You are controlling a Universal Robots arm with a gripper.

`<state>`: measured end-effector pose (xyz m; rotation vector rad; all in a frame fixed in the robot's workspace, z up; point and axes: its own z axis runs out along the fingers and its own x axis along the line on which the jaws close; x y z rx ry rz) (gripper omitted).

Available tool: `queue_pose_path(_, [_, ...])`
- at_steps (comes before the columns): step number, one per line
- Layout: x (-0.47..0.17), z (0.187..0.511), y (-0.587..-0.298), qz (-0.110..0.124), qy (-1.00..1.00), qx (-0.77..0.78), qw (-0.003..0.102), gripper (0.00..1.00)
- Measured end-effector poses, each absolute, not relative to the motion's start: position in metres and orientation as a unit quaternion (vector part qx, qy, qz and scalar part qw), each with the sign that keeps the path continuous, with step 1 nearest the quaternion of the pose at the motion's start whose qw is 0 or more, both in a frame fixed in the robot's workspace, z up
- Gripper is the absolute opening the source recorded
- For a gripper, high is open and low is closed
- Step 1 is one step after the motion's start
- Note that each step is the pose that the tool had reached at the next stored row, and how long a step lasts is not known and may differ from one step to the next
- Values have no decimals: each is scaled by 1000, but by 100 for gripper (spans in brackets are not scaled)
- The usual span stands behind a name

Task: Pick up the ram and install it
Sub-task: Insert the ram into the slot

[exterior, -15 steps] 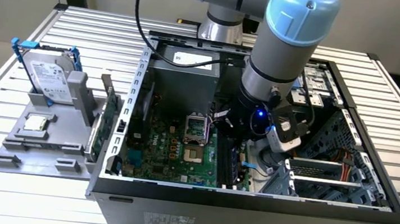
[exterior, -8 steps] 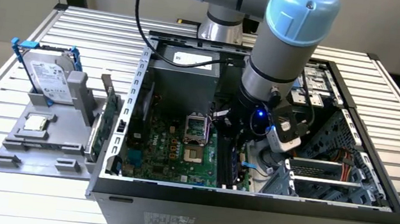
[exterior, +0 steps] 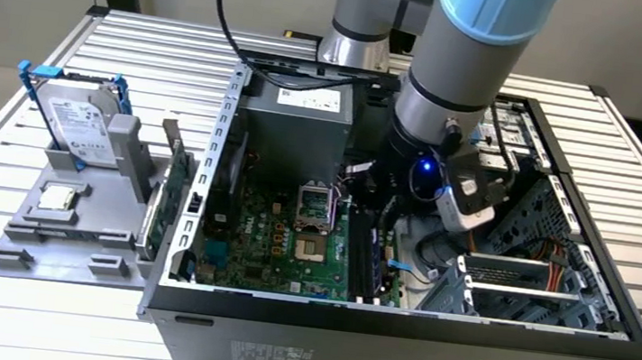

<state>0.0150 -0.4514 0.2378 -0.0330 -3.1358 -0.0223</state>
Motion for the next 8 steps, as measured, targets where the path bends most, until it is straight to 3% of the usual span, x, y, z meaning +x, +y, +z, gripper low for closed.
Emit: queue_pose_path(8, [15, 246, -451, -7, -1000, -11, 3, 100])
